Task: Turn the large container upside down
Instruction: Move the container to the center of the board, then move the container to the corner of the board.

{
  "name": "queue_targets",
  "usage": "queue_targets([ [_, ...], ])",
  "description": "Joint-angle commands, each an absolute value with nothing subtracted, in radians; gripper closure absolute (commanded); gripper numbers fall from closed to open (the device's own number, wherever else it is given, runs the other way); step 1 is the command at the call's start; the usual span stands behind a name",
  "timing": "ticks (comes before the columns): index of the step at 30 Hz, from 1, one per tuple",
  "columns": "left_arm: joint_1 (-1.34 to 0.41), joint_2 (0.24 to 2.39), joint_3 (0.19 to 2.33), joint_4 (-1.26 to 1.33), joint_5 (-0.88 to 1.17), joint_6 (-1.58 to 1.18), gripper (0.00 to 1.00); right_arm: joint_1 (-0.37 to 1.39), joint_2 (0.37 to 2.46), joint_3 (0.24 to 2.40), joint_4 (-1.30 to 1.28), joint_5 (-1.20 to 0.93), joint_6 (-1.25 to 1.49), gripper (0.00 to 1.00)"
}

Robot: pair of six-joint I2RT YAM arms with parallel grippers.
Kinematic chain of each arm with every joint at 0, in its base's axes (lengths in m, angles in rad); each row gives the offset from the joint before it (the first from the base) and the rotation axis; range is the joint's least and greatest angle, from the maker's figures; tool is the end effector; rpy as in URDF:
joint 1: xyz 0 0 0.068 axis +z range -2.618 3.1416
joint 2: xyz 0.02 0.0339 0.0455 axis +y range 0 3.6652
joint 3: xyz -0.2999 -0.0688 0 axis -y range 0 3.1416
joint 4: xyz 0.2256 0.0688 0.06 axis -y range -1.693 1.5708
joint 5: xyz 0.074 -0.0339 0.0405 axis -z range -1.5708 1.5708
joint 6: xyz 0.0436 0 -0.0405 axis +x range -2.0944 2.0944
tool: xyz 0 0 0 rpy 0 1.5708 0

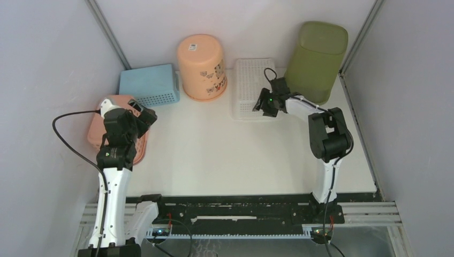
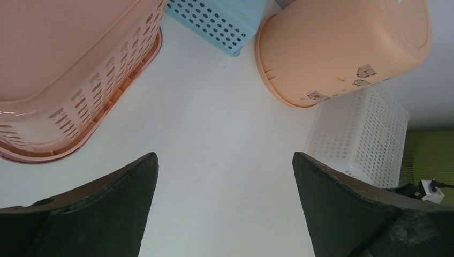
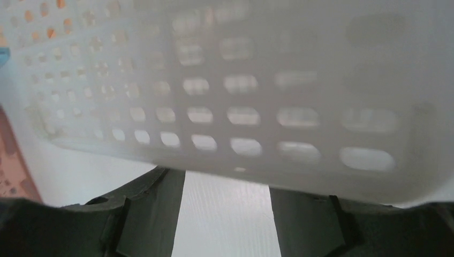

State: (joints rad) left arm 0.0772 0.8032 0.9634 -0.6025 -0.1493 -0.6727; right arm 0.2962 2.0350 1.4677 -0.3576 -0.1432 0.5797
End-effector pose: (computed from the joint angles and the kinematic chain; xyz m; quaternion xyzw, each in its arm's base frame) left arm 0.1298 0.0165 0.3744 -0.3457 0.7695 -0.0962 0.5283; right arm 0.4260 0.1365 0.2175 0.1112 0.9396 0.1957 0.2579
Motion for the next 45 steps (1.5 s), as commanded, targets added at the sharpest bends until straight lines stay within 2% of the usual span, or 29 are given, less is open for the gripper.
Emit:
queue_targets([
  [1,0.085,0.803,0.995,-0.558,-0.12,-0.665,0.0,0.235,1.837,1.286,-0.04,-0.301,0.528,0.33],
  [5,0.085,0.814,0.986,-0.534,-0.088,-0.669,0.0,0.223,1.679,1.241,-0.053,-0.509,0.5,0.32],
  [8,0.084,0.821,0.978,-0.513,-0.06,-0.669,0.0,0.207,1.638,1.253,-0.007,-0.5,0.522,0.31],
  [13,0.047,0.835,0.968,-0.467,-0.014,-0.667,0.0,0.215,1.789,1.47,-0.026,-0.234,0.502,0.31],
  [18,-0.194,0.902,0.989,-0.446,-0.15,-0.641,0.0,0.268,2.014,1.725,-0.086,-0.026,0.441,0.31],
  [23,-0.367,1.1,1.033,-0.371,-0.191,-0.649,0.0,0.234,2.15,1.889,-0.169,0.12,0.517,0.31],
  [27,-0.471,1.342,1.19,-0.337,-0.266,-0.644,0.0,0.216,2.213,1.999,-0.242,0.232,0.529,0.31],
  [33,-0.523,1.689,1.472,-0.302,-0.347,-0.668,0.0,0.171,2.229,2.021,-0.313,0.392,0.547,0.3],
  [41,-0.516,2.02,1.825,-0.37,-0.399,-0.692,0.01,0.069,2.248,2.0,-0.406,0.421,0.623,0.28],
  [45,-0.501,2.121,1.922,-0.377,-0.393,-0.702,0.01,-0.008,2.22,1.913,-0.381,0.37,0.657,0.28],
])
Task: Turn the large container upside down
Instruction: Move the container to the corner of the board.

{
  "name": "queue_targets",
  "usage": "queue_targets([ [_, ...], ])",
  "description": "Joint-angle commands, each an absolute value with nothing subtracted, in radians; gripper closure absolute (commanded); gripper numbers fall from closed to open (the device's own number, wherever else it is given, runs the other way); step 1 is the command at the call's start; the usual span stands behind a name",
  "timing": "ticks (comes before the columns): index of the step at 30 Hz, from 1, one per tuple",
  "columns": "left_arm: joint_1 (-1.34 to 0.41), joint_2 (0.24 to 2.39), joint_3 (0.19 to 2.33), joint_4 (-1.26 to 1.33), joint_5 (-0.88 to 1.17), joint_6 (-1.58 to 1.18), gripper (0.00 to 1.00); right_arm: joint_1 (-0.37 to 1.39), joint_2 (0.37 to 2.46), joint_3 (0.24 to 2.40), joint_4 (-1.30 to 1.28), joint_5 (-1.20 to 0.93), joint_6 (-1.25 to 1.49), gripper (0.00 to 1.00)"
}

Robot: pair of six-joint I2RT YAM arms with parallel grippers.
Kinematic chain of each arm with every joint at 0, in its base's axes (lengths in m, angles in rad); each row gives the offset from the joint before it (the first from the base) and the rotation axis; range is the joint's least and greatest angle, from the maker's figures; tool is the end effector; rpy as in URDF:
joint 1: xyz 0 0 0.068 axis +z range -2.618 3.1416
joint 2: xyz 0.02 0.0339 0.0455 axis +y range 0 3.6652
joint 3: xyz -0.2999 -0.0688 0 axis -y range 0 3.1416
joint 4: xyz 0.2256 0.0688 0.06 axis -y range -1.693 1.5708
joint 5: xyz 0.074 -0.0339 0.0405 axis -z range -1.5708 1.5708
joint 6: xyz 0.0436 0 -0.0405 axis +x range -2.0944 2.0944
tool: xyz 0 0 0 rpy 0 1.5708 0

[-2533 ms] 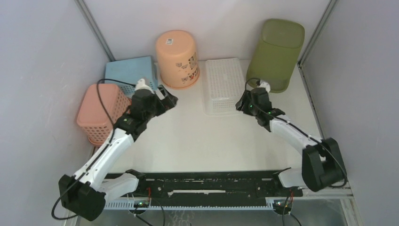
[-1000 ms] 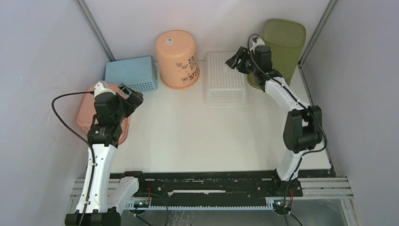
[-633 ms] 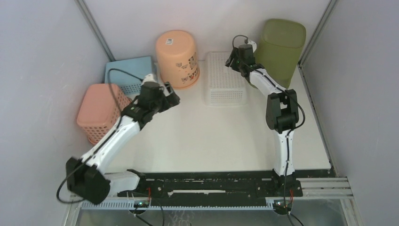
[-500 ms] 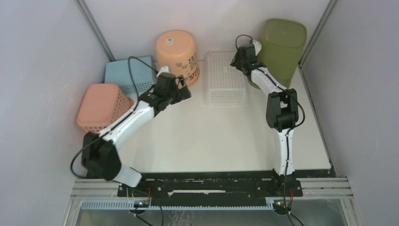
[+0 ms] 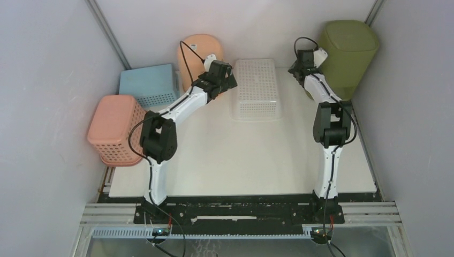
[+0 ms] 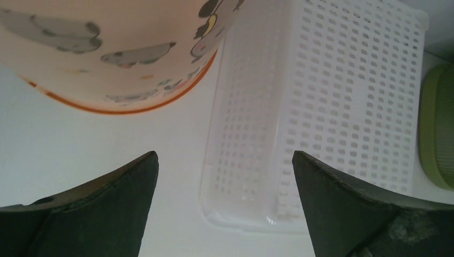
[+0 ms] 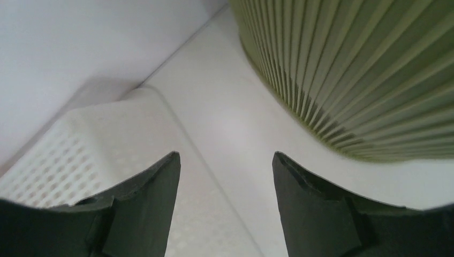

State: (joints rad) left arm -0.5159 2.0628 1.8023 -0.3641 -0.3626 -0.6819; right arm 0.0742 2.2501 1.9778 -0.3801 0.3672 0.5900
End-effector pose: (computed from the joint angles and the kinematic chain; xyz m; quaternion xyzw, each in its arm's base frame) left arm 0.4323 -0.2274 0.3106 -0.1545 0.8657 -0.1201 0.4607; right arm 0.5327 0.0239 0.2743 0.3030 0.8316 -0.0126 0.4653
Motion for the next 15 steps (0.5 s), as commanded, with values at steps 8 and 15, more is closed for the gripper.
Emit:
queue_targets([
  [8,-0.495,2.359,2.166,-0.369,-0.302,-0.718,0.03,-0.019,1.988,1.63,-0.194,0.257,0.634,0.28],
  [15,-0.503,2.501,2.319,-0.37,-0.225,-0.762,0.1,0.006,1.748,1.447,-0.162,0.11,0.585,0.28],
])
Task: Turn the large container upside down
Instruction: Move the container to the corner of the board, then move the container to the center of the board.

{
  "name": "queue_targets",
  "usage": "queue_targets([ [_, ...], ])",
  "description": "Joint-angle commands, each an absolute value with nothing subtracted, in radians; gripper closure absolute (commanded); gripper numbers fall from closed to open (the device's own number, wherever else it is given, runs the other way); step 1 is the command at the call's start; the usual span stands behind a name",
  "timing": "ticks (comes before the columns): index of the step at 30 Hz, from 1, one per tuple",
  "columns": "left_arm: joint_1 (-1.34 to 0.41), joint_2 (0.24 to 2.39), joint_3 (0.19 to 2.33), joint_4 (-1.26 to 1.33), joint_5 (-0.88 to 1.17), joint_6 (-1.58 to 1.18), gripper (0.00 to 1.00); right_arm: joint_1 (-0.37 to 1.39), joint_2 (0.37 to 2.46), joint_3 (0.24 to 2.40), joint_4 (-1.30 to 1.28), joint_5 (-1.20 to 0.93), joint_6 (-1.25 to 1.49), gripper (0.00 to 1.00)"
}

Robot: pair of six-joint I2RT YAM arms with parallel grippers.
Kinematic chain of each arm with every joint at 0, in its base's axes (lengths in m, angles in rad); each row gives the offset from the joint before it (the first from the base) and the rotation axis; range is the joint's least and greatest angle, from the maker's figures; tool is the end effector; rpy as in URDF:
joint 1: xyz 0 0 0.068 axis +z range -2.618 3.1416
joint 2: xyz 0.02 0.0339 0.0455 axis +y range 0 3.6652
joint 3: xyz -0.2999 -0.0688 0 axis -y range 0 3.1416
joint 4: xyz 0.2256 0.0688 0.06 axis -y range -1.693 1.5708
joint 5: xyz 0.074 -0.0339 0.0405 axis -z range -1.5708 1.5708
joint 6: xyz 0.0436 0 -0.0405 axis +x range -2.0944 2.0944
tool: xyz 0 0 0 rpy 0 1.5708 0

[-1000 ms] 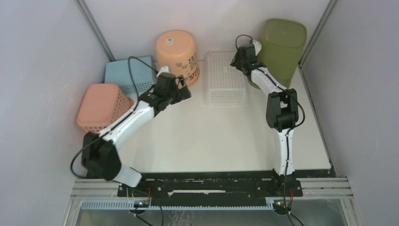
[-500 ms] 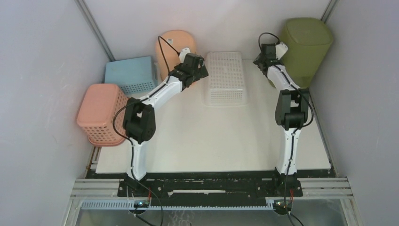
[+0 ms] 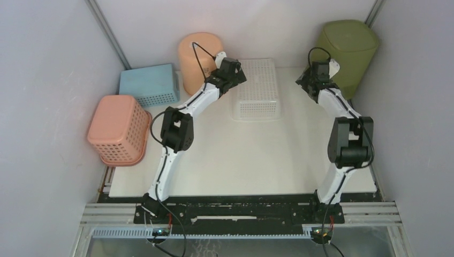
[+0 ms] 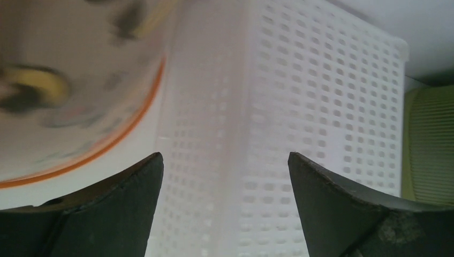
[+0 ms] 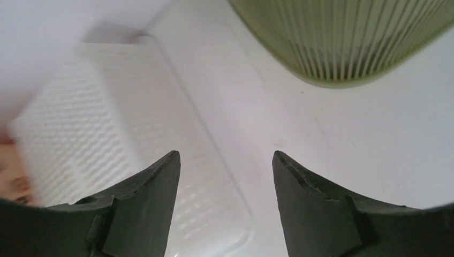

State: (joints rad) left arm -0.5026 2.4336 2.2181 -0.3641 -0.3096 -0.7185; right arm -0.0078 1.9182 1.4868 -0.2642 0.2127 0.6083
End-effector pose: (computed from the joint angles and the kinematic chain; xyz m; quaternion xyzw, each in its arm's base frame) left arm 0.5127 -0.2666 0.2556 -0.1665 0.8562 -0.1583 0.4627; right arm 0.4416 -0.0126 0.2809 0.3159 0.8446 0.0328 0.4310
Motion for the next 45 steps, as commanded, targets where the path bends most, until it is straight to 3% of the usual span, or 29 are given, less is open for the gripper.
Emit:
queue_targets([
  [1,-0.508,2.516,2.337,-0.367,-0.21,-0.762,0.1,0.012,1.727,1.426,-0.161,0.087,0.579,0.28],
  [5,-0.529,2.535,2.331,-0.312,-0.164,-0.776,0.12,0.05,1.678,1.378,-0.145,-0.025,0.54,0.29],
  [14,-0.578,2.597,2.404,-0.186,-0.045,-0.764,0.12,0.098,1.593,1.273,-0.178,-0.042,0.501,0.3],
  [23,-0.609,2.658,2.462,0.095,0.165,-0.78,0.07,0.113,1.475,1.183,-0.184,-0.086,0.462,0.3],
  [30,-0.554,2.22,2.028,0.28,0.182,-0.655,0.0,0.122,1.454,1.179,-0.179,-0.123,0.466,0.3],
  [37,-0.491,1.851,1.765,0.055,0.061,-0.533,0.0,0.17,1.622,1.218,-0.031,-0.204,0.525,0.3],
  [45,-0.372,1.467,1.418,-0.213,-0.354,-0.516,0.0,0.274,1.949,1.463,-0.012,-0.22,0.519,0.31],
])
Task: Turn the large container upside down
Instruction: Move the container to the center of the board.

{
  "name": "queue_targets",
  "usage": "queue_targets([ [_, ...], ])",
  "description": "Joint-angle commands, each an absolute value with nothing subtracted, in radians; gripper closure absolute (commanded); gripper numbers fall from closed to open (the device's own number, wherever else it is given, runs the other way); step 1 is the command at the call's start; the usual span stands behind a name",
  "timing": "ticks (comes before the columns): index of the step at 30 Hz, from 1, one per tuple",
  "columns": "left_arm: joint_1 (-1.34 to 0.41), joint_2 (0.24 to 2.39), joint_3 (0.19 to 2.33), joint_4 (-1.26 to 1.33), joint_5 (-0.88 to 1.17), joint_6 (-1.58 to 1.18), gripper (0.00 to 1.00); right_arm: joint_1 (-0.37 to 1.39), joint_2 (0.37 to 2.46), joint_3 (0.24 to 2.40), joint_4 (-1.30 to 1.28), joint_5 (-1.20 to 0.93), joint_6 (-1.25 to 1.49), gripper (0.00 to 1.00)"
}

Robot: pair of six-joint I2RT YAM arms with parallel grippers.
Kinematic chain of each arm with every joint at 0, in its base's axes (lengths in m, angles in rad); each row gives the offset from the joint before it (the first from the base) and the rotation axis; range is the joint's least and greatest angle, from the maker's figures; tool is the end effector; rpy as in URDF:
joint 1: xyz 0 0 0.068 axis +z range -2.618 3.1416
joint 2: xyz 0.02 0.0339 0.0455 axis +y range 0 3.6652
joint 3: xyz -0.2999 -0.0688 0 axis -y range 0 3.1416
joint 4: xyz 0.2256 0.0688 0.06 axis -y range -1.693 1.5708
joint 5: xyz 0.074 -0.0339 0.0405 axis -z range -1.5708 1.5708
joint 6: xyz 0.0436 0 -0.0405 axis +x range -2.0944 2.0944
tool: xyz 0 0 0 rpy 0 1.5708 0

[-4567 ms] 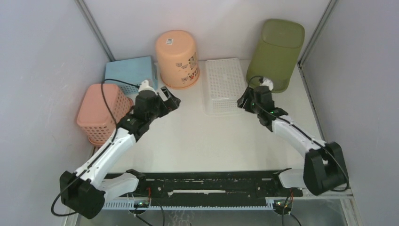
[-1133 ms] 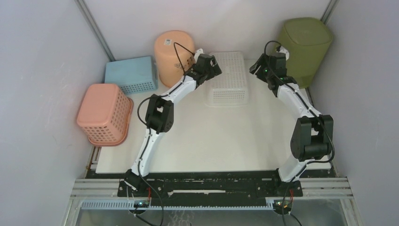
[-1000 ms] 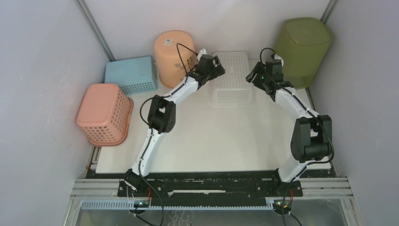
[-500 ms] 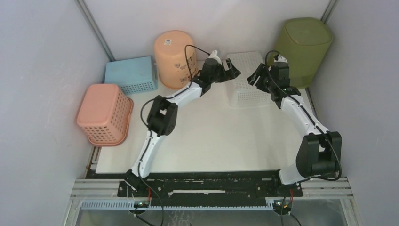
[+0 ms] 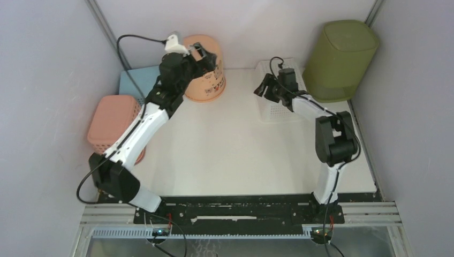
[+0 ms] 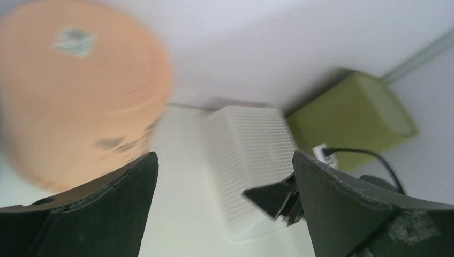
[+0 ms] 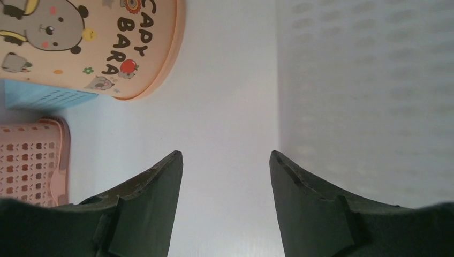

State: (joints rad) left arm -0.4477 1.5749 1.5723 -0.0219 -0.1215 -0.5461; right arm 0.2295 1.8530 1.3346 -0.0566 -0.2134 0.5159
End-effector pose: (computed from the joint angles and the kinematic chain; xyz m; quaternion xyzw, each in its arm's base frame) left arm 0.3306 -0.1529 0.4699 -0.0775 0.7114 -0.2941 0.6335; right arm 0.4138 0.1061 0.2785 0.0743 0.8719 0.2601 0.4082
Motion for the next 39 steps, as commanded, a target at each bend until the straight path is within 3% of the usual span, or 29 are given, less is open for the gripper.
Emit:
queue_targets([
  [1,-0.341,1.423,1.393,-0.258,-0.379,-0.519,0.0,0.283,1.982,1.498,-0.037,-0.194,0.513,0.31],
  [6,-0.212,1.261,1.316,-0.445,-0.554,-0.517,0.0,0.305,2.093,1.656,-0.252,0.063,0.489,0.32],
  [11,-0.103,1.14,1.227,-0.515,-0.596,-0.561,0.0,0.267,2.023,1.538,-0.282,0.242,0.489,0.31],
  [16,-0.07,1.038,1.18,-0.534,-0.577,-0.596,0.0,0.266,1.857,1.381,-0.166,0.079,0.433,0.32],
  [22,-0.069,0.903,1.182,-0.546,-0.441,-0.625,0.0,0.539,1.717,1.375,-0.123,-0.061,0.414,0.32],
  [30,-0.066,0.701,1.12,-0.606,-0.284,-0.628,0.0,0.879,2.087,1.754,-0.102,-0.141,0.313,0.35],
  [39,-0.065,0.521,1.062,-0.706,-0.284,-0.618,0.0,1.02,2.423,2.097,0.02,-0.186,0.256,0.41],
])
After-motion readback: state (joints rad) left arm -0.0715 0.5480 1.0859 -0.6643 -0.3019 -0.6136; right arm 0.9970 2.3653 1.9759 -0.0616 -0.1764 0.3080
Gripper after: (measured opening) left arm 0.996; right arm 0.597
